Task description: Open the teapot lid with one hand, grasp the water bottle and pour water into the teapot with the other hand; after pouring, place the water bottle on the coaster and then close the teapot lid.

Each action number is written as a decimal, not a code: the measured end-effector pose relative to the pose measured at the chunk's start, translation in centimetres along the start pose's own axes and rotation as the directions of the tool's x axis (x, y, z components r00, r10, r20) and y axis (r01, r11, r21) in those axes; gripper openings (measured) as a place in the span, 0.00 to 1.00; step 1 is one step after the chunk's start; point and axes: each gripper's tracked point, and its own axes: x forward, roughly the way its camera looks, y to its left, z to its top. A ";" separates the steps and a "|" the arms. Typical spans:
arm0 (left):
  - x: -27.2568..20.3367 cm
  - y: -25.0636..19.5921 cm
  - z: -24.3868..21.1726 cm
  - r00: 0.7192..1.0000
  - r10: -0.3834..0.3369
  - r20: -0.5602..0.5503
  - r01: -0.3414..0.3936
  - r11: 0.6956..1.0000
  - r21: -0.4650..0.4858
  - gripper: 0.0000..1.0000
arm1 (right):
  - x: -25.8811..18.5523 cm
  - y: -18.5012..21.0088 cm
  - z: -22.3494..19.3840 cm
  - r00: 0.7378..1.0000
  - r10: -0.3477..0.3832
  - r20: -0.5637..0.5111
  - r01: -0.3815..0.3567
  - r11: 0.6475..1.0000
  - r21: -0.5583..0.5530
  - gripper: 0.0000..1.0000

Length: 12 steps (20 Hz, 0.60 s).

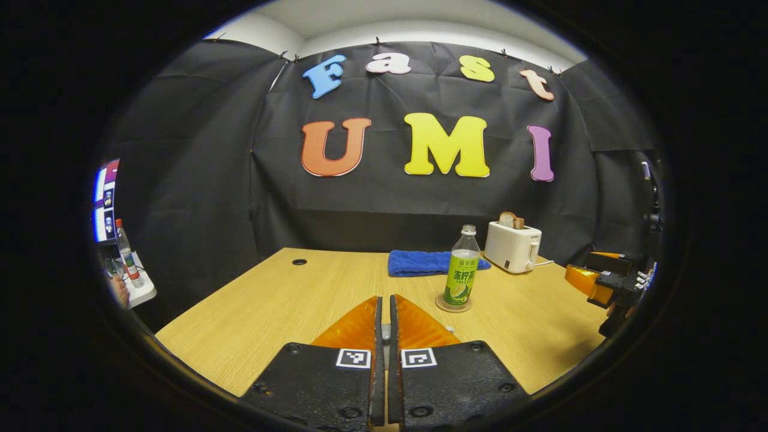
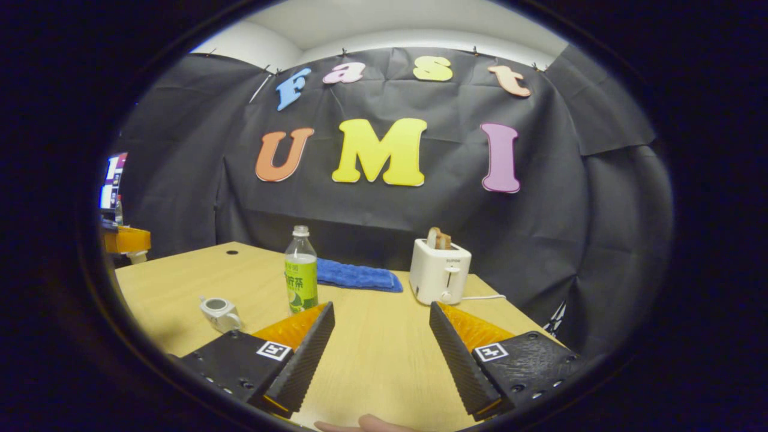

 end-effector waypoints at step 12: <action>8.6 -6.3 -2.5 0.992 -0.125 -0.010 0.125 0.992 -0.025 0.05 | -0.9 -2.4 1.1 0.998 0.027 0.051 -0.028 0.999 0.018 0.96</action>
